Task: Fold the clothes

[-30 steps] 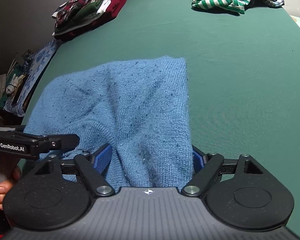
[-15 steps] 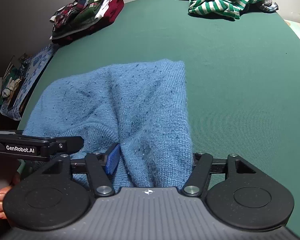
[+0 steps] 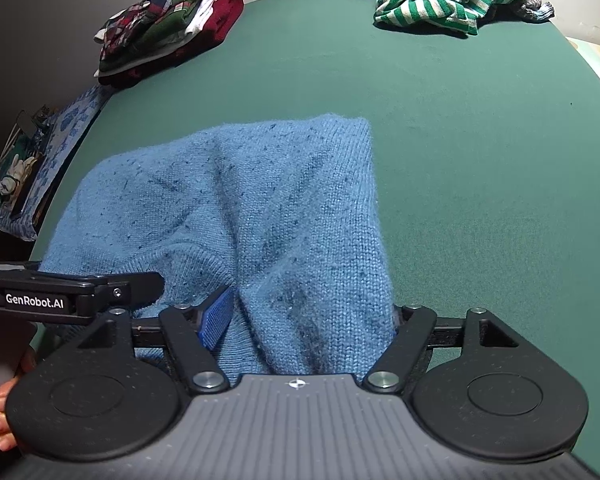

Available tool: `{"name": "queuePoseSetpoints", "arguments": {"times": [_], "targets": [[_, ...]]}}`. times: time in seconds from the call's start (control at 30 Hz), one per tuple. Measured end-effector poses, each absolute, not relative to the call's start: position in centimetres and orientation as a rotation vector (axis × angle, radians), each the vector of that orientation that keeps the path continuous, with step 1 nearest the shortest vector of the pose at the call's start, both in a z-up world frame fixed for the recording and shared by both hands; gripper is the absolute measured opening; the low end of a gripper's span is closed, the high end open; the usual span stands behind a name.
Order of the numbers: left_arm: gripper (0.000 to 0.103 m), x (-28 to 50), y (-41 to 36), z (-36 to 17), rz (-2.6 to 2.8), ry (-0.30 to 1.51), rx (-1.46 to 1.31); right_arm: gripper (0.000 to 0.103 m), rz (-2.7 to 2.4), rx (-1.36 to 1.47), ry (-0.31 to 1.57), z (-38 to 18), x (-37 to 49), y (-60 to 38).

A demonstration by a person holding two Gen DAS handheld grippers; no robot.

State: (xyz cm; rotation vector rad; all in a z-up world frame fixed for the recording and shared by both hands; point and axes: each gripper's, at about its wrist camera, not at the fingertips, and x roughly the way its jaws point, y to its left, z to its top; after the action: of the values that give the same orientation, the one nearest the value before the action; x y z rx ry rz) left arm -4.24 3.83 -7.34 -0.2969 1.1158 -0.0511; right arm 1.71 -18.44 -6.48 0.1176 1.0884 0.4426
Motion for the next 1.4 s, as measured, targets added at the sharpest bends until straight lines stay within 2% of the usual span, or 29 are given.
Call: {"name": "queuePoseSetpoints", "arguments": {"times": [0.57, 0.83, 1.07, 1.33, 1.4], "targets": [[0.099, -5.4, 5.4, -7.7, -0.130, 1.043, -0.397, 0.074, 0.452, 0.096, 1.078, -6.5, 1.6, -18.2], [0.102, -5.3, 7.9, -8.0, -0.164, 1.033, -0.546, 0.075, 0.456, 0.095, 1.072, -6.4, 1.5, -18.2], [0.082, -5.2, 7.7, -7.8, -0.109, 1.019, -0.520, 0.074, 0.456, 0.094, 1.069, -6.5, 1.5, -18.2], [0.075, -5.0, 7.6, -7.8, -0.104, 1.014, -0.523, 0.074, 0.459, 0.092, 1.065, -6.4, 1.5, -18.2], [0.070, -5.0, 7.7, -7.9, -0.105, 1.014, -0.528, 0.074, 0.460, 0.091, 1.065, -6.4, 1.5, -18.2]]}}
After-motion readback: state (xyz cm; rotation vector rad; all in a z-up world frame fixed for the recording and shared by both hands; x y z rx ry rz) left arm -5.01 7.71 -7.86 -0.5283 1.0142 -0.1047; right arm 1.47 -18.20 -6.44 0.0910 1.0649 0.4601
